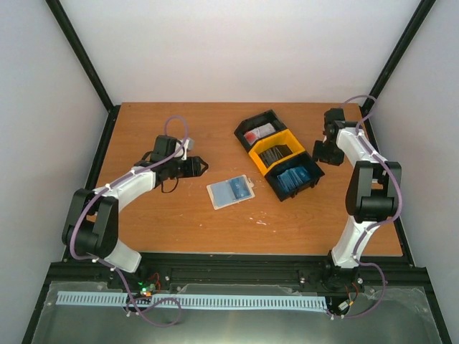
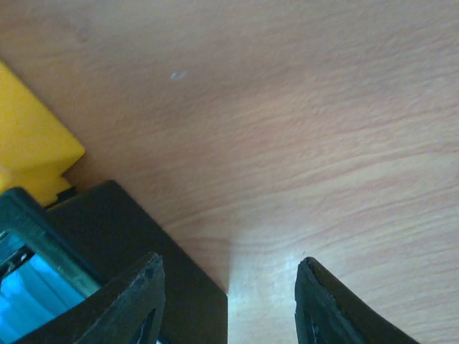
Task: Put the credit cards into the card holder
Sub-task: Move the storage box to the center of the board.
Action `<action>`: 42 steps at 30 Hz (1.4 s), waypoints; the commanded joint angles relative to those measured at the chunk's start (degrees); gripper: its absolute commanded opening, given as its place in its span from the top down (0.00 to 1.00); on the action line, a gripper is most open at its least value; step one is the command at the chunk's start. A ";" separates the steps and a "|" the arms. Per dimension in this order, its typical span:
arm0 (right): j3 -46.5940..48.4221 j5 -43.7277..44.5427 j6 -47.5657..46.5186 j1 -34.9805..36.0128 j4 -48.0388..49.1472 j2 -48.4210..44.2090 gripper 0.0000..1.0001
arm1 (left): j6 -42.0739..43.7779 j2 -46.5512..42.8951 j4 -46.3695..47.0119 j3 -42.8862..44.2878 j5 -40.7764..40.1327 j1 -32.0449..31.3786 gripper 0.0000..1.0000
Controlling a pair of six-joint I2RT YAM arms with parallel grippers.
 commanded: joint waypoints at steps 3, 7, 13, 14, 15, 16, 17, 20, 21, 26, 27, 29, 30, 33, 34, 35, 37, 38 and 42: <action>-5.09 -9.62 -4.94 2.10 -0.46 -5.56 0.50 | 1.59 1.62 0.98 1.99 1.58 0.39 0.39; -5.22 -4.35 -3.45 2.85 -1.55 -7.39 0.50 | 2.20 2.39 0.25 2.45 1.81 0.39 0.40; -4.29 3.28 -1.81 7.60 -1.03 -14.48 0.50 | 2.42 1.27 -0.72 1.91 1.72 0.39 0.39; -4.20 2.23 -1.97 8.82 -1.39 -15.02 0.50 | 2.43 1.02 -0.46 1.61 2.05 0.39 0.39; -4.28 1.11 -2.29 10.25 -1.71 -15.29 0.50 | 2.49 0.97 -0.19 1.33 2.55 0.39 0.39; -4.64 0.47 -2.56 11.78 -2.08 -15.19 0.50 | 2.63 1.16 0.05 1.11 2.92 0.39 0.39; -5.00 0.43 -2.48 13.01 -2.50 -14.77 0.50 | 2.55 1.59 0.06 1.32 2.97 0.39 0.39; -6.47 0.95 -2.14 16.26 -2.67 -12.92 0.52 | 2.68 3.38 0.02 2.49 2.46 0.39 0.40; -7.33 0.93 -2.17 16.99 -1.96 -12.43 0.53 | 2.62 3.86 0.12 2.86 1.87 0.43 0.40; -11.08 -0.73 -3.55 18.88 2.35 -9.87 0.59 | 3.36 6.62 -0.74 5.48 -0.06 0.39 0.40; -11.41 -0.96 -3.87 19.00 3.14 -8.95 0.60 | 3.83 7.39 -0.88 5.93 -0.17 0.37 0.40; -11.39 0.76 -3.82 19.34 4.23 -6.80 0.62 | 4.47 9.29 -1.42 6.90 -0.55 0.38 0.40; -11.30 1.53 -3.84 19.38 4.83 -5.75 0.63 | 4.65 10.19 -1.87 7.52 -0.83 0.39 0.41; -10.85 5.06 -3.59 19.41 6.88 -3.07 0.69 | 4.81 11.82 -2.53 8.45 -1.12 0.39 0.42; -10.59 6.04 -3.57 19.37 7.41 -2.37 0.71 | 4.82 12.04 -2.59 8.50 -1.19 0.39 0.42; -10.37 6.97 -3.54 19.40 7.99 -1.80 0.72 | 4.89 12.30 -2.66 8.61 -1.33 0.39 0.42; -10.40 6.85 -3.84 19.38 9.16 -0.97 0.72 | 5.09 12.70 -2.90 8.80 -1.44 0.39 0.43; -10.33 6.60 -3.92 19.45 9.46 -0.61 0.73 | 5.14 12.77 -2.89 8.81 -1.52 0.39 0.43; -10.42 6.49 -4.09 19.36 9.73 0.17 0.72 | 5.14 13.04 -2.82 8.49 -1.56 0.39 0.43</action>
